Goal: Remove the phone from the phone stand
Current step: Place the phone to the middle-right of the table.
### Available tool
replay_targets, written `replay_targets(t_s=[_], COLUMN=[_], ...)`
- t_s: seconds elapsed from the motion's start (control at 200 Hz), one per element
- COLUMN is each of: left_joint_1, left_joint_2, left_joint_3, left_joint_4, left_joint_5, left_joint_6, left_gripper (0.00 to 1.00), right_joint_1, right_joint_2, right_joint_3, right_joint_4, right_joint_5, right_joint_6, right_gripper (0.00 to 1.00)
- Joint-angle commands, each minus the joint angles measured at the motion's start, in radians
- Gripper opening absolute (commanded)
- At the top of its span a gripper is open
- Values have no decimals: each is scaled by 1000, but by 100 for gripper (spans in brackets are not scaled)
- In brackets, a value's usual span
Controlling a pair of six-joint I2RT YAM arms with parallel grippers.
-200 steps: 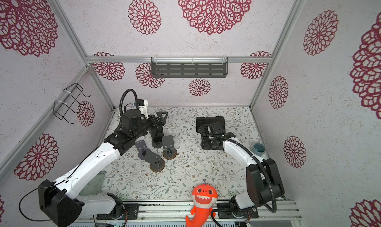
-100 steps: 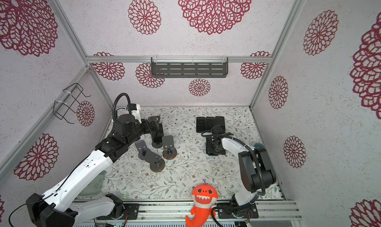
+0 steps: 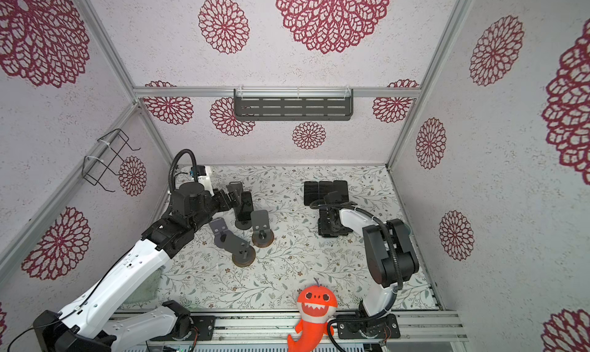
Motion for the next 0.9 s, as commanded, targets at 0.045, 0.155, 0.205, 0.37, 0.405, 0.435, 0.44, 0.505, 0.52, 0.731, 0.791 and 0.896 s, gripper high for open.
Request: replay_targets(t_s=[0.045,0.155,0.205,0.37,0.405,0.435,0.44,0.505,0.52,0.731,0.791,0.896], left_joint_1=[9,11,13,15,16,16,16,15,16,16,16,18], left_joint_2=[-7,-6,-5,-1,-1,0,-1,-1,-1,-4,-4,-5], left_joint_3=[-12,-18,-19,-24,-26,-27,-27,-31,-32,-38,-39,-39], left_joint_4=[0,7,7,13,14,14,14,16,16,14,14,12], left_joint_5=[-16,-15,-15,-13,-14,-14,-14,-14,-14,-15,-15,-14], left_joint_6=[10,12,12,9,10,9,9,7,7,5,5,5], left_gripper=[100,100,100,100,100,100,100,100,100,100,100,100], right_joint_1=[-3,-3,-3,-3,-3,-3,-3,-3,-3,-4,-3,-3], right_joint_2=[-3,2,3,11,14,14,15,20,22,38,38,37], right_joint_3=[32,28,28,34,37,39,39,44,45,56,56,56], right_joint_4=[23,31,35,50,51,53,53,54,54,52,52,49], right_joint_5=[35,44,45,43,42,39,38,33,33,29,26,30], right_joint_6=[7,11,14,18,17,18,18,16,15,15,14,16], right_gripper=[55,59,60,68,69,70,71,73,73,78,79,81])
